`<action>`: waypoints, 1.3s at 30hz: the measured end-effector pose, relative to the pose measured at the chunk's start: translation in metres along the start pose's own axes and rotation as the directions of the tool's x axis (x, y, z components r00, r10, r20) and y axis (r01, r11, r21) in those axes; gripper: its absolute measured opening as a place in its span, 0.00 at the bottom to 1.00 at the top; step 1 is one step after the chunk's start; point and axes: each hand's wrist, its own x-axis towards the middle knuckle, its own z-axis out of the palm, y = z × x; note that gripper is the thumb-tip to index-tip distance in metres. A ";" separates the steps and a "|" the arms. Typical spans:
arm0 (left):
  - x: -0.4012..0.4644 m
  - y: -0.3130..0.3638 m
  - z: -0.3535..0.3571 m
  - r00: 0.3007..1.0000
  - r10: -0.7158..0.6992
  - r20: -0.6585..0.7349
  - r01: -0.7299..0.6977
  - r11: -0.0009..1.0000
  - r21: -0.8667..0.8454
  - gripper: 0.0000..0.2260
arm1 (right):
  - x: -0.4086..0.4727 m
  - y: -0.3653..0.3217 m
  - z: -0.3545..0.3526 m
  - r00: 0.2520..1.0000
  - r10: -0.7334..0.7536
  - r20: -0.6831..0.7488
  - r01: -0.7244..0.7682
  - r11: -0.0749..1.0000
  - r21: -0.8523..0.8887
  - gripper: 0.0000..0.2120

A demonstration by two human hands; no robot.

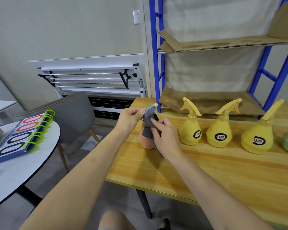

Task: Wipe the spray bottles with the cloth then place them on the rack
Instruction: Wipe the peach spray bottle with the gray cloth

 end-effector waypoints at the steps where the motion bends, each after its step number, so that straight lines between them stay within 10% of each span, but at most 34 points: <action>1: 0.000 0.000 0.001 1.000 -0.001 -0.006 0.001 1.000 -0.002 0.10 | 0.003 -0.001 -0.002 0.999 -0.018 -0.033 0.018 1.000 -0.015 0.16; 11: -0.001 0.007 0.002 1.000 0.000 0.014 0.000 1.000 0.008 0.08 | -0.025 0.005 0.014 0.977 -0.128 0.168 0.156 0.974 -0.163 0.12; 18: -0.002 0.004 0.001 0.999 -0.035 0.003 0.035 0.998 -0.048 0.09 | -0.013 -0.008 0.001 0.987 -0.160 -0.035 0.150 0.970 -0.193 0.15; 29: -0.004 0.002 0.008 0.998 -0.021 -0.061 0.018 0.999 -0.048 0.10 | -0.015 0.012 -0.008 0.984 -0.088 0.156 0.140 0.922 -0.361 0.15; 39: -0.010 0.000 0.011 0.995 0.022 -0.094 -0.028 0.998 -0.062 0.11 | 0.005 -0.009 0.008 0.994 -0.108 0.007 0.108 0.979 -0.170 0.16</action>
